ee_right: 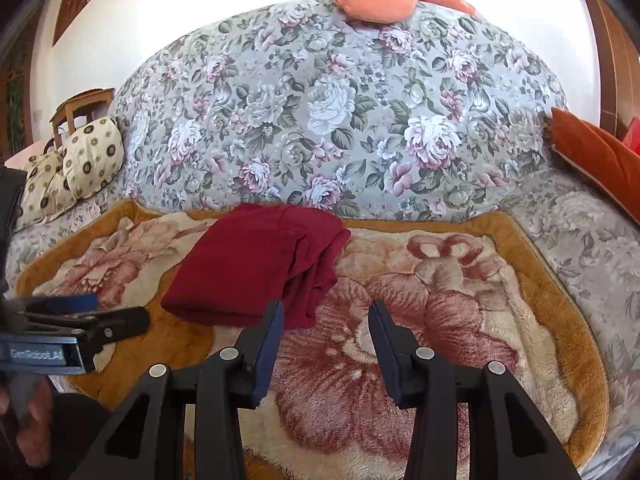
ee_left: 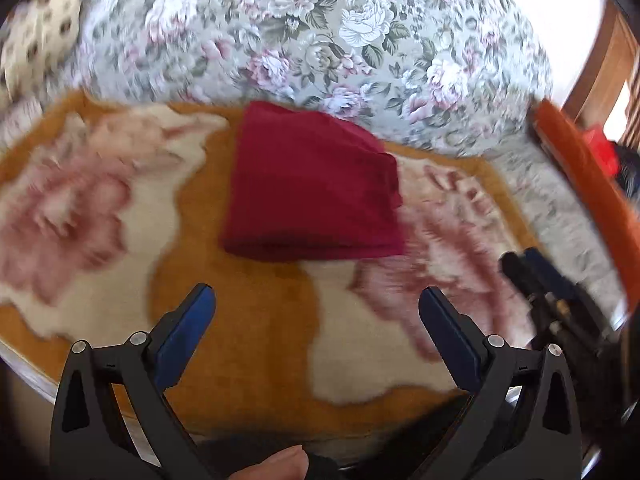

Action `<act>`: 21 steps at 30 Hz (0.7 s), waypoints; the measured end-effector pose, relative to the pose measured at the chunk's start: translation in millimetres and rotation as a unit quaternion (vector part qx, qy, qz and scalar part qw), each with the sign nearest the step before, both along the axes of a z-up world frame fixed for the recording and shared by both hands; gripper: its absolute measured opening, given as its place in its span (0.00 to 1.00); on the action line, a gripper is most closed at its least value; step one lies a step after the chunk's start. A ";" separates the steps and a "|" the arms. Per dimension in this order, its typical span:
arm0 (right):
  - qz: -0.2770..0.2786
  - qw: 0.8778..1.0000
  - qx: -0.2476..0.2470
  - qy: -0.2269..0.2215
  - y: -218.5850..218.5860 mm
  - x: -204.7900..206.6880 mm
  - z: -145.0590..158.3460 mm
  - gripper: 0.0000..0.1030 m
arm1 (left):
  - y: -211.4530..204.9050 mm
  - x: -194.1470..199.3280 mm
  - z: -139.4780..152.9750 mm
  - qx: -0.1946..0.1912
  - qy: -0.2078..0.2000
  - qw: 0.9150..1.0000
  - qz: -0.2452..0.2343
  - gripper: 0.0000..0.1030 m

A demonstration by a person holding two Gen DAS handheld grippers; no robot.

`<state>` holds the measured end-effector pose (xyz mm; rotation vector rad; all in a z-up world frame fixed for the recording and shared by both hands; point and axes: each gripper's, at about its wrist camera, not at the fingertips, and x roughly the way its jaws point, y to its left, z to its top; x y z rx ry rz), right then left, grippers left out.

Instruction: Fold small clothes

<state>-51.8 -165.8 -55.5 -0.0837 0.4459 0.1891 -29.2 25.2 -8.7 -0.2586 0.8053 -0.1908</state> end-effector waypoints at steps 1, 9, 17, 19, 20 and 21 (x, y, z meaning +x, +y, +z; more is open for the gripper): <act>0.002 1.000 0.001 0.001 0.1 0.0 -0.3 0.41 | -4.6 0.7 -0.5 0.004 0.000 1.000 0.008 0.99; -0.002 1.000 0.024 0.002 -7.8 -1.5 -0.8 0.41 | -21.0 4.5 -20.0 0.096 0.002 0.995 0.026 0.99; 0.004 0.999 -0.001 0.039 2.6 13.1 -8.3 0.41 | -20.3 8.8 -27.5 0.098 0.016 0.995 0.018 0.99; 0.002 0.999 -0.001 0.039 2.4 12.8 -8.6 0.41 | -23.2 4.2 -24.6 0.112 0.000 0.993 0.022 0.99; 0.002 0.999 0.000 0.039 2.6 13.5 -8.7 0.41 | -24.4 2.8 -23.9 0.118 -0.004 0.993 0.024 0.99; 0.002 0.999 0.000 0.040 2.3 14.1 -9.3 0.41 | -25.1 1.9 -23.4 0.122 -0.007 0.992 0.025 0.99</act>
